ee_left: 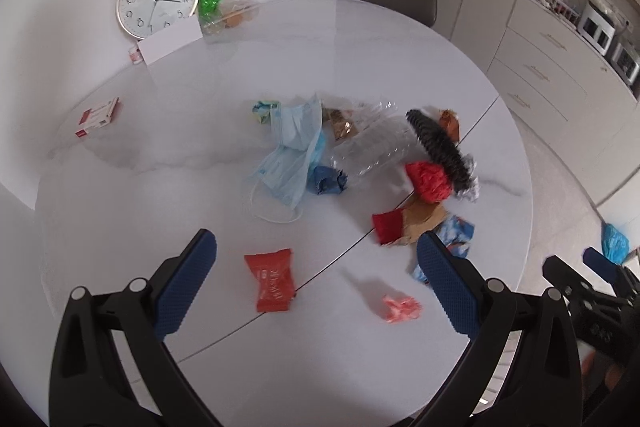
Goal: Collect trash
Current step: 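Grasp the blue bird-print tissue box with the right gripper while the left gripper grasps the pink crumpled paper, then carry both items to the white wastebasket and open both grippers over it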
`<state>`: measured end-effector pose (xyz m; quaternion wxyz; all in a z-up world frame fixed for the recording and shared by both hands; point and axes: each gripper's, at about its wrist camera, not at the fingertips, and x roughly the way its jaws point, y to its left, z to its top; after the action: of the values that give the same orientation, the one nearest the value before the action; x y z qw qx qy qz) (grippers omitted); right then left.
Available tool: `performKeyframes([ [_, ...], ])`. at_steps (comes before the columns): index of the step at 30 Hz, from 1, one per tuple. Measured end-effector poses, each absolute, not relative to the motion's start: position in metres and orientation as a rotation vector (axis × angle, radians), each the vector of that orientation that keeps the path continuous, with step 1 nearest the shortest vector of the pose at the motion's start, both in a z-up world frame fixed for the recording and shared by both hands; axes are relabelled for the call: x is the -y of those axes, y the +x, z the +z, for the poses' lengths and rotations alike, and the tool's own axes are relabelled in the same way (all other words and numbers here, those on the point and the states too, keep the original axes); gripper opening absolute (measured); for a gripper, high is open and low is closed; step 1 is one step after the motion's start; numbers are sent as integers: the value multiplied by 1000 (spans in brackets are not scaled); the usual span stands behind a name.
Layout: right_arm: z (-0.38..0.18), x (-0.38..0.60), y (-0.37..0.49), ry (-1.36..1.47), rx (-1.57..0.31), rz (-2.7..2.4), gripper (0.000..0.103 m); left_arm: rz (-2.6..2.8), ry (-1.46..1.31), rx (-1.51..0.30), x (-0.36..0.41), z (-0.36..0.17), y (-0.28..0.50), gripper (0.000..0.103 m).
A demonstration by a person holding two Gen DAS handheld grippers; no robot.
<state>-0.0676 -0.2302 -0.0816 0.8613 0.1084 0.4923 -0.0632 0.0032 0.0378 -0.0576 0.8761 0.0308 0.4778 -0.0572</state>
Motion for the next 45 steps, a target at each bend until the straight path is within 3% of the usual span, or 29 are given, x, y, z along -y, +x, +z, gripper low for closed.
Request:
performKeyframes([
  [5,-126,220,-51,256,-1088,-148,101,-132,114,-1036,-56,-84,5,96],
  [17,-192,189,2,218,-1153,-262,82,-271,227,-1077,-69,-117,14,96],
  [21,-197,189,0,227,-1150,-270,50,-347,276,-1070,-57,-122,16,96],
  [22,-196,190,-2,230,-1143,-272,48,-381,296,-1069,-51,-125,15,96],
  [31,-170,213,-39,314,-1088,-278,47,-590,418,-1073,12,-161,-2,96],
  [45,-153,290,-125,417,-1084,-381,47,-602,439,-1175,80,-219,-14,52],
])
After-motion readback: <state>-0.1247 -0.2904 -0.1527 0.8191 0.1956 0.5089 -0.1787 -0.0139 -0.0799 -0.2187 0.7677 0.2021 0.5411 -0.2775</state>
